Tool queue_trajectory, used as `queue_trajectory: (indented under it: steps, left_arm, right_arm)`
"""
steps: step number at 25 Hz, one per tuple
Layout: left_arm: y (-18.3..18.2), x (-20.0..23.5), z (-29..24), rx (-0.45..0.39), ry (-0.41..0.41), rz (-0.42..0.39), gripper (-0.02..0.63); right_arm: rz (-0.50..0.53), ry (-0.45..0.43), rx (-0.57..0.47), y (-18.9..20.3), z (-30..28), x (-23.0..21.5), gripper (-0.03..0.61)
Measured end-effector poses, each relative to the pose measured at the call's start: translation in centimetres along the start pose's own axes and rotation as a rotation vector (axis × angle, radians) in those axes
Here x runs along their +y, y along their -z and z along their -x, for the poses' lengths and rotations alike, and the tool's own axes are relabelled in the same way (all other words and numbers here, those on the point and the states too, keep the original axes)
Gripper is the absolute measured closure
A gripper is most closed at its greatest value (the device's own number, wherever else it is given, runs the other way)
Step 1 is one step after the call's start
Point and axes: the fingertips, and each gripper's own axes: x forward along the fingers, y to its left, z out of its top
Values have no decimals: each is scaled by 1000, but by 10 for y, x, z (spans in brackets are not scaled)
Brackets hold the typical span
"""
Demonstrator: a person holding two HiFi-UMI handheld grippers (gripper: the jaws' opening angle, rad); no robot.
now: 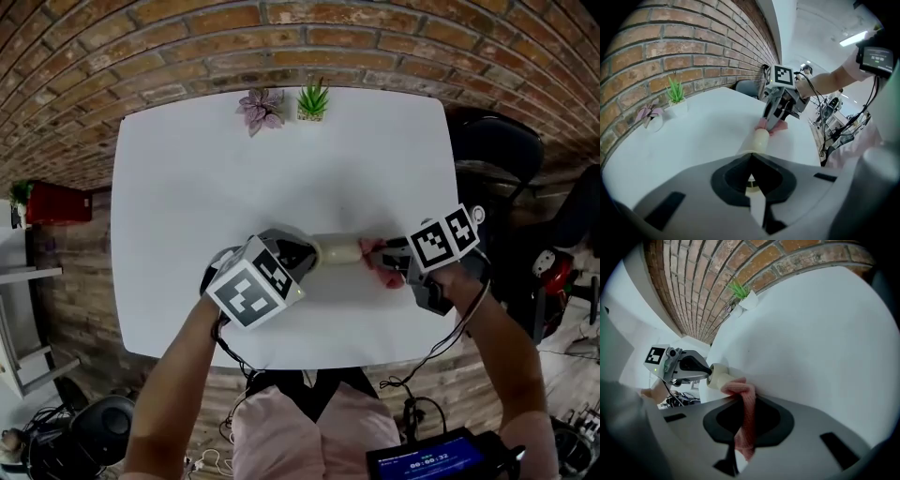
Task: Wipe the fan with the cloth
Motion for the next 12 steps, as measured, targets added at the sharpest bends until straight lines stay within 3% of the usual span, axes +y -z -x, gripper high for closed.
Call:
queue_trajectory:
  steps: [12]
  left_arm:
    - [-4,-5,4,4,16,-14,603]
  right_arm:
    - [198,24,109,-9,-1,7,541]
